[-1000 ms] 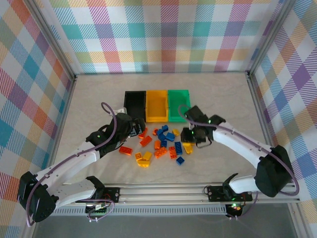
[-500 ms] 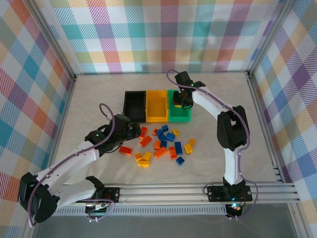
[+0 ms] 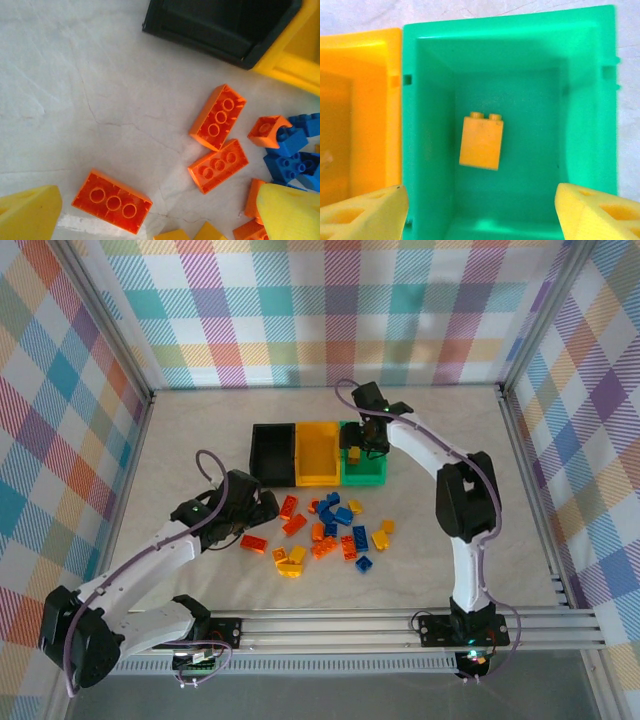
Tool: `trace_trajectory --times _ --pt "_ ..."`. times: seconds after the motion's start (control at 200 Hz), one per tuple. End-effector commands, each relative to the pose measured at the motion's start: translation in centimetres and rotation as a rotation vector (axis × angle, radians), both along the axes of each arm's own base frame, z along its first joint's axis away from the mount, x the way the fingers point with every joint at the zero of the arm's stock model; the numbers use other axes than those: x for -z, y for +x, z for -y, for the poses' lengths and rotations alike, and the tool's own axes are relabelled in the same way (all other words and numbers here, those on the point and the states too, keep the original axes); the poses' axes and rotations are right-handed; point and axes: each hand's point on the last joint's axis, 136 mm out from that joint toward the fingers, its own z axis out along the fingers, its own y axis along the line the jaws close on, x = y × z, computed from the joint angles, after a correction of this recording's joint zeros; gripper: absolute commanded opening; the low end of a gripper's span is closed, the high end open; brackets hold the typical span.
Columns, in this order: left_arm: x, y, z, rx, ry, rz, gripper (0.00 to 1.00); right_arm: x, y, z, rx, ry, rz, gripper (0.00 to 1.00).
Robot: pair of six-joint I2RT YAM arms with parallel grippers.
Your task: Sort the legos into containers by color
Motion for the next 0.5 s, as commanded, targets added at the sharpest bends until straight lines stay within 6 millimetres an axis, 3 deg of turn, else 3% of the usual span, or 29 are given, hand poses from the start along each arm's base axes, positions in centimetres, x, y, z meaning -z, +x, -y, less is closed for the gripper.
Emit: trace_trajectory --times 0.0,0.19,0.335,0.495 --pt "2.7 -1.3 0.3 -0.026 -0.028 -0.129 0.99 -3.2 -1.7 -0.9 -0.036 0.056 0.068 0.78" --pt "5.7 -2.7 1.0 -0.087 -0.09 -0.244 0.98 -2.6 -4.4 -0.2 -0.04 0.08 0.064 0.78" --pt "5.2 -2.6 0.9 -0.131 -0.13 -0.204 0.98 -1.8 -5.9 0.5 -0.032 0.09 0.056 0.79" --pt "3.7 0.6 2.0 -0.031 -0.067 -0.123 0.97 -1.4 -6.9 0.9 -0.025 0.109 0.052 0.79"
